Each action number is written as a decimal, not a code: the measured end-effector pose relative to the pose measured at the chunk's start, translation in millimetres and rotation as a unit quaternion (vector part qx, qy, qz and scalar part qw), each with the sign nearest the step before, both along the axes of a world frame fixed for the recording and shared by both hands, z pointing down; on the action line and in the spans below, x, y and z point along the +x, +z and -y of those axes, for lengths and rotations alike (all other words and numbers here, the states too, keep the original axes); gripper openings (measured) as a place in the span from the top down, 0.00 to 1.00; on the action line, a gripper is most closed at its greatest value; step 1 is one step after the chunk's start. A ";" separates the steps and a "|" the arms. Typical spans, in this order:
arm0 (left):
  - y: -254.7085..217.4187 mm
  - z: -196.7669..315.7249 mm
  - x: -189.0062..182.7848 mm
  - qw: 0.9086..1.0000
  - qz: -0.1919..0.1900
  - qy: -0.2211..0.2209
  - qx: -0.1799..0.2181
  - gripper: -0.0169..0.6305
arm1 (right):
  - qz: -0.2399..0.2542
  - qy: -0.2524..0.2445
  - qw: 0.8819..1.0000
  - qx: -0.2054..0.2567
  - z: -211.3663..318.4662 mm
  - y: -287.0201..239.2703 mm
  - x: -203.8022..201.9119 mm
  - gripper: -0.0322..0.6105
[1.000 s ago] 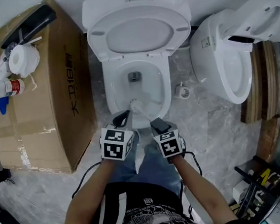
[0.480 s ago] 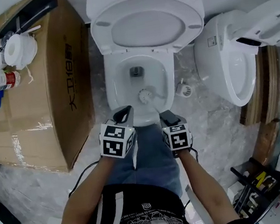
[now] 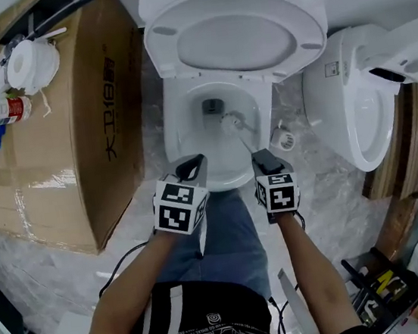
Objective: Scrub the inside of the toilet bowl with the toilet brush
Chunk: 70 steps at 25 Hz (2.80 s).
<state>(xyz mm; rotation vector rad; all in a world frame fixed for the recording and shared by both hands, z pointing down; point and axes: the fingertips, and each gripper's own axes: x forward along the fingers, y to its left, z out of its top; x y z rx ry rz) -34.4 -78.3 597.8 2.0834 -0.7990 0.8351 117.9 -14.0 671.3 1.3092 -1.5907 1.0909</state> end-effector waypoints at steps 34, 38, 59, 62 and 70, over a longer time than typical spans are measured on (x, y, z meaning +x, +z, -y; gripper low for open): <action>10.8 -13.1 -33.9 0.999 0.006 -0.033 0.000 0.97 | 0.038 -0.107 0.993 0.022 1.0 0.8 -82.3 0.72; 9.8 -14.1 -25.2 1.000 0.001 -0.026 0.001 0.97 | 0.032 -0.098 0.995 0.003 -18.1 8.3 -68.5 0.72; 18.6 -31.5 -35.2 1.000 0.028 -0.008 -0.005 0.97 | 0.000 -0.010 1.000 0.003 50.7 70.6 -50.2 0.72; 20.0 -31.0 -40.6 0.999 0.031 -0.011 -0.004 0.97 | -0.005 -0.010 1.000 0.002 55.6 71.4 -48.9 0.72; 6.8 -26.5 -31.9 1.000 0.019 -0.020 0.003 0.97 | -0.006 -0.030 1.000 0.003 29.2 52.5 -53.5 0.72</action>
